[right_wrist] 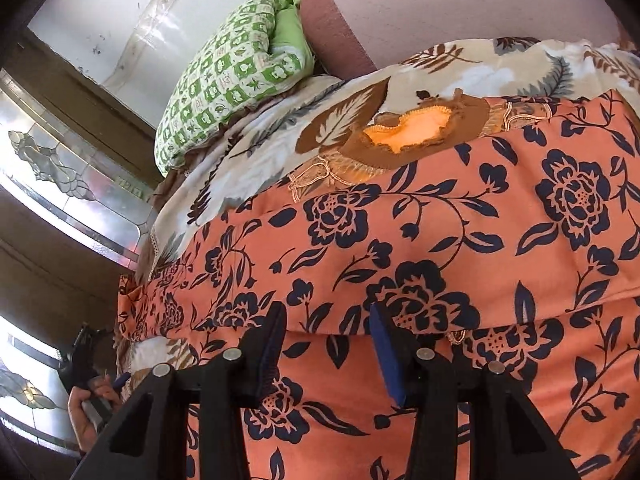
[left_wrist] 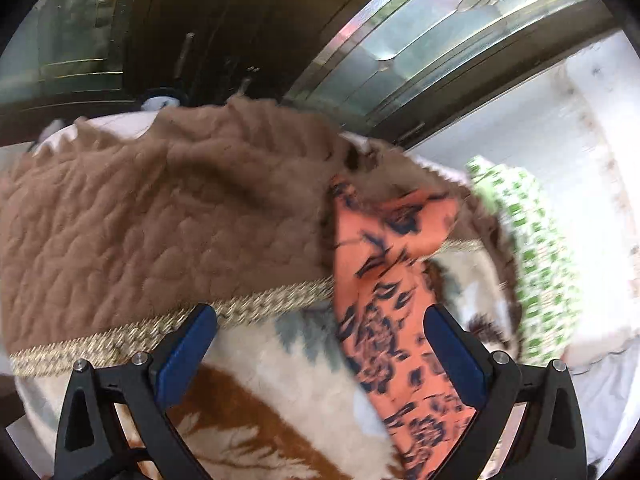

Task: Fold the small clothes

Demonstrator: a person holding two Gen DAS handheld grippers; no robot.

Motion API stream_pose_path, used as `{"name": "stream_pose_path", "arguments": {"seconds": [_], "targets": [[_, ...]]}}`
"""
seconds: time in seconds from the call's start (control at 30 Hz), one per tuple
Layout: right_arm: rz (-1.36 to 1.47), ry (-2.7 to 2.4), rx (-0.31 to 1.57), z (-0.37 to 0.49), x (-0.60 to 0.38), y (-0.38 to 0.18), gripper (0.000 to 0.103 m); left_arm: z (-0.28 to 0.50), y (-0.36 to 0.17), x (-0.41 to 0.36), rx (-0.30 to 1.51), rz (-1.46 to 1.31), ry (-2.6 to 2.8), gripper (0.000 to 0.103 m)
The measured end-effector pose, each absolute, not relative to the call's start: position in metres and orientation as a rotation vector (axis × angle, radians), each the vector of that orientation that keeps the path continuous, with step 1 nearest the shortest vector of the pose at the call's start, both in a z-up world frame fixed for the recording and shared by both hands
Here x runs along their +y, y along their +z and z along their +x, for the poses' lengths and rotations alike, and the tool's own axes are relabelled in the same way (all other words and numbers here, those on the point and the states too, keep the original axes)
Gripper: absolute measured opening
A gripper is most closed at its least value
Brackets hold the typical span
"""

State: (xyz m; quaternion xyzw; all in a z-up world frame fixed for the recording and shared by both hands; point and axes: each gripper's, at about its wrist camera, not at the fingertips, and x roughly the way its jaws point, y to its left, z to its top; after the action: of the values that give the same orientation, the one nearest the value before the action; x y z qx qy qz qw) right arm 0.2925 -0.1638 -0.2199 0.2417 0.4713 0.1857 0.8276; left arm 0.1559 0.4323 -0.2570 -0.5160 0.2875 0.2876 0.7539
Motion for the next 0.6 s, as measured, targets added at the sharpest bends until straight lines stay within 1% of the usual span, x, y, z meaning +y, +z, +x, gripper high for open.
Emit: {"name": "stream_pose_path", "arguments": {"seconds": [0.1,0.17,0.23,0.3,0.33,0.37,0.43,0.5,0.53,0.57,0.6], "targets": [[0.501,0.367,0.999,0.290,-0.173,-0.221,0.047,0.163,-0.257,0.437,0.577,-1.142,0.545,0.102],[0.522,0.357,0.998,0.291,-0.180,-0.222,0.047,0.169,-0.263,0.441,0.586,-1.155,0.526,0.102],[0.534,0.342,0.998,0.294,-0.185,-0.222,0.047,0.174,-0.262,0.445,0.573,-1.153,0.524,0.099],[0.544,0.328,0.995,0.295,-0.188,-0.223,0.047,0.179,-0.261,0.447,0.548,-1.167,0.478,0.086],[0.548,0.326,0.995,0.296,-0.189,-0.223,0.047,0.186,-0.262,0.448,0.543,-1.177,0.453,0.072],[0.548,0.322,0.995,0.297,-0.190,-0.224,0.047,0.191,-0.263,0.449,0.547,-1.173,0.439,0.063],[0.540,0.315,0.996,0.297,-0.188,-0.225,0.047,0.203,-0.264,0.450,0.585,-1.122,0.463,0.059],[0.534,0.315,1.006,0.298,-0.187,-0.227,0.047,0.211,-0.269,0.451,0.591,-1.116,0.455,0.048],[0.533,0.316,1.010,0.298,-0.187,-0.228,0.047,0.214,-0.270,0.451,0.585,-1.125,0.437,0.033],[0.531,0.317,1.014,0.299,-0.186,-0.229,0.047,0.216,-0.271,0.451,0.581,-1.122,0.430,0.024],[0.524,0.320,1.017,0.299,-0.186,-0.229,0.047,0.218,-0.269,0.450,0.579,-1.094,0.427,0.023]]}}
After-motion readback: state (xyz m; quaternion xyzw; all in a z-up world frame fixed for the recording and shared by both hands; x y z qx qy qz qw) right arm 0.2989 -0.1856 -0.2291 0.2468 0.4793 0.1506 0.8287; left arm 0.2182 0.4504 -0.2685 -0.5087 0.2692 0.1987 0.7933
